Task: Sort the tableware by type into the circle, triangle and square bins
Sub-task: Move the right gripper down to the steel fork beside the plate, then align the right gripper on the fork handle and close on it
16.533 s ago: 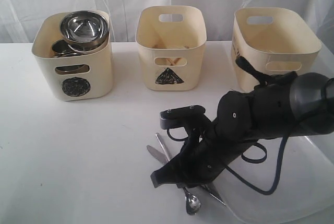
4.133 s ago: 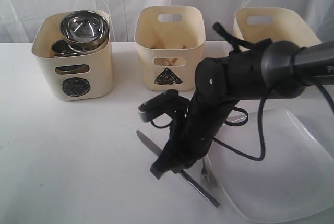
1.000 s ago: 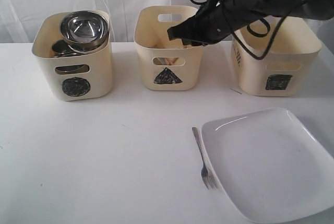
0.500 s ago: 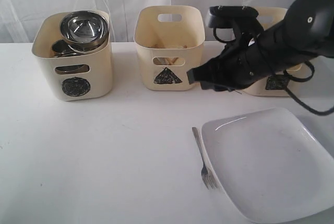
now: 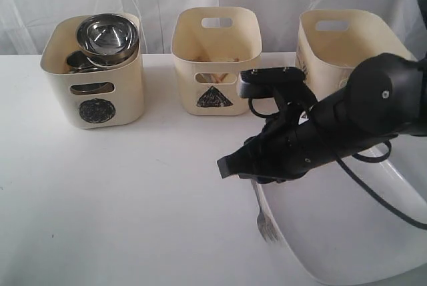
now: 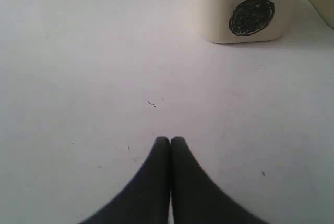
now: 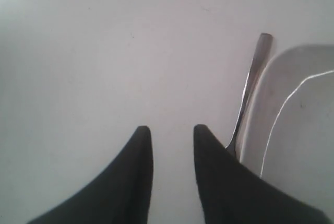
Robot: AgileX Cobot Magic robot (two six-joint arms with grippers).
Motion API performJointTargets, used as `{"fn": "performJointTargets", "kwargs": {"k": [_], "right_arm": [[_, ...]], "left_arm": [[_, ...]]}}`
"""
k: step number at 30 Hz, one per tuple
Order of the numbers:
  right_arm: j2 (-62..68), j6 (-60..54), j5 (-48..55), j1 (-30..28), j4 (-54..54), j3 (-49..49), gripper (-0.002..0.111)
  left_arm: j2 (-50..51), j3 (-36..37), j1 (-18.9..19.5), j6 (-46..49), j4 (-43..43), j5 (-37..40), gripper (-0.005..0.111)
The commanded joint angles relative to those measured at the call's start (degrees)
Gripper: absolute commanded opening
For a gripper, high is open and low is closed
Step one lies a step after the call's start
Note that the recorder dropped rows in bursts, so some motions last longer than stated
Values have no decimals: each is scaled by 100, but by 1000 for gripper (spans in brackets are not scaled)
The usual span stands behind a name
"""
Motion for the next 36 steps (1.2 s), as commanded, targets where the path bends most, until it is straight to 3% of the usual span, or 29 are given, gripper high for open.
{"fn": "performJointTargets", "kwargs": {"k": [1,10,24,36], "right_arm": [[-29,430,-209,79,12,195,27],[253,1013,-94,215,-61,213,27],[1082,1029,-252,215,-148,213,27],[1082,2576,-377,192,-1982,213,27]], "left_arm": [[-24,30,17,-24,-33,-24,0],[-24,30,17,-24,-33,-24,0],[-24,30,17,-24,-33,-24,0],[-24,30,17,-24,-33,-24,0]]}}
